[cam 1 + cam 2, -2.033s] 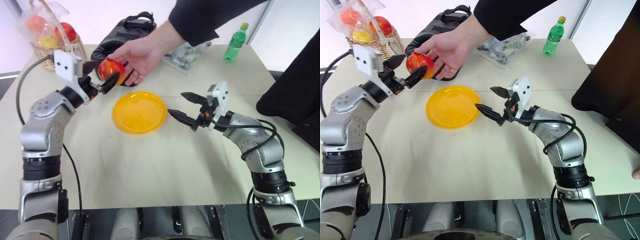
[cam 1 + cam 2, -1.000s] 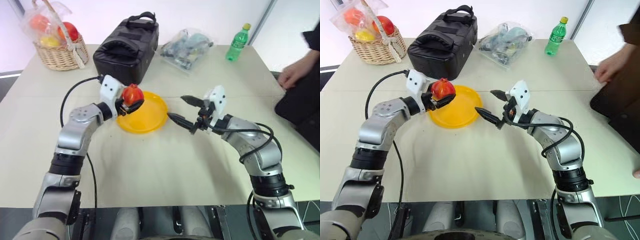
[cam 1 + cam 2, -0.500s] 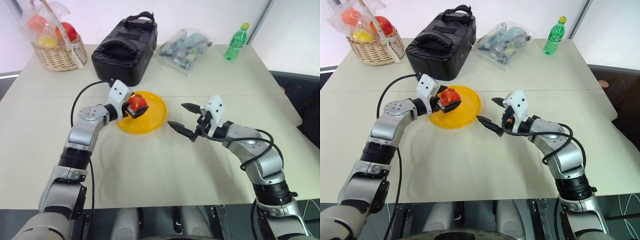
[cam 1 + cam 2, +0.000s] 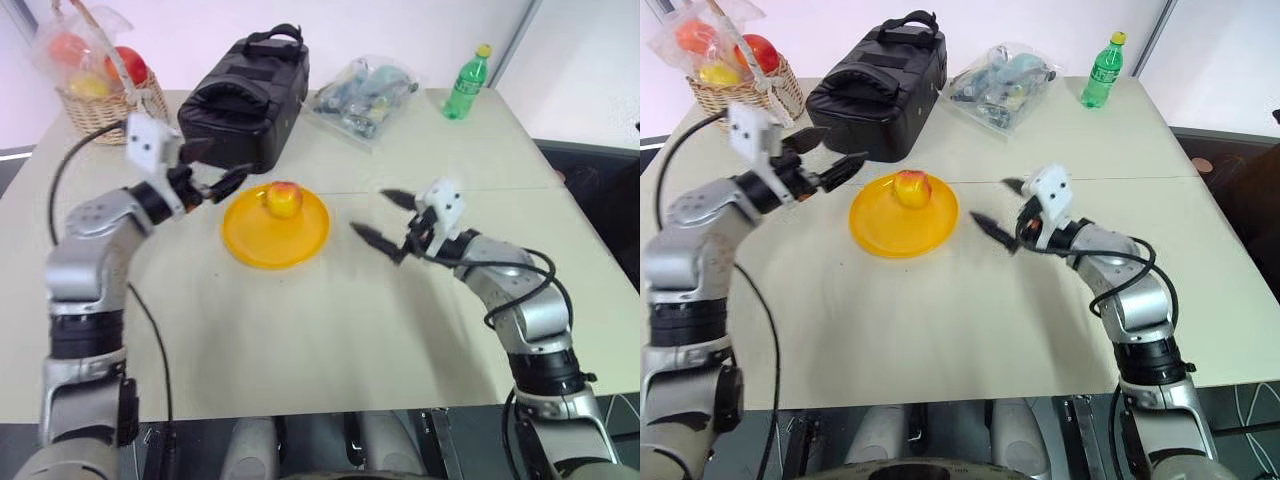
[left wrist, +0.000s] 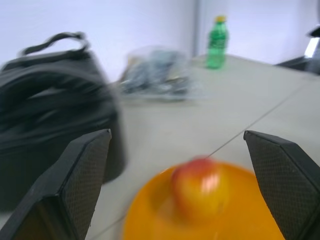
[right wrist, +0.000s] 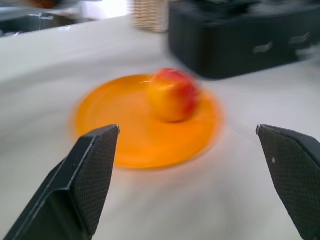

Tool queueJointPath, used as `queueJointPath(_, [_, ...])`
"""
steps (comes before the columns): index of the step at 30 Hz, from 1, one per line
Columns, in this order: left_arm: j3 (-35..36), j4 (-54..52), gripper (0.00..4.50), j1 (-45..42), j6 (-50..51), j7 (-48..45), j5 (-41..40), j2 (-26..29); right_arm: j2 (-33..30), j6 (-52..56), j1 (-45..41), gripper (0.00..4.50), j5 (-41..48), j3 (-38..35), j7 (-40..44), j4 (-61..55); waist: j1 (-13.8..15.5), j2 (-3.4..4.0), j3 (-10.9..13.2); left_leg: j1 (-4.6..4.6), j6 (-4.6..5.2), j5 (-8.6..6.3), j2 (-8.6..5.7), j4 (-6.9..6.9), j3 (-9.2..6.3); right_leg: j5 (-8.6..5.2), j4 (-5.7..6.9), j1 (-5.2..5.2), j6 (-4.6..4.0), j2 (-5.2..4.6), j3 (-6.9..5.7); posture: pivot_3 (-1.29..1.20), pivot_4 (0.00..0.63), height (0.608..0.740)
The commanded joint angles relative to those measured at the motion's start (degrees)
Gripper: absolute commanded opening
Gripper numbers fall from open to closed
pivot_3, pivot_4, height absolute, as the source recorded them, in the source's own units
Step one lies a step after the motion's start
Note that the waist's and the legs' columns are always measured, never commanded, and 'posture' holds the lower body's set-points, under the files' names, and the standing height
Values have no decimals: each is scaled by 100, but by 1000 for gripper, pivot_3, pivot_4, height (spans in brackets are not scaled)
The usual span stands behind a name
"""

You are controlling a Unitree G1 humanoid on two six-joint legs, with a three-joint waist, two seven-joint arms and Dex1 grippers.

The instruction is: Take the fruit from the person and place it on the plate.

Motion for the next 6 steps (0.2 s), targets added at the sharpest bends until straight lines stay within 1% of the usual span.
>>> queueJointPath(1, [659,-743,4443,707,276,345,-246,133,116,-552,-244,4500,-141,-307,-184,494,11,0,0,0,0,0,0,0,1,0,0,0,0,-2,1,0,150,740])
queueJointPath(6, [1296,-1361,4443,1628,407,797,-388,33,259,-1007,-364,4500,-358,-343,-342,1105,37,-1,0,-6,0,0,-3,0,1,0,-2,0,0,-12,-3,0,150,740])
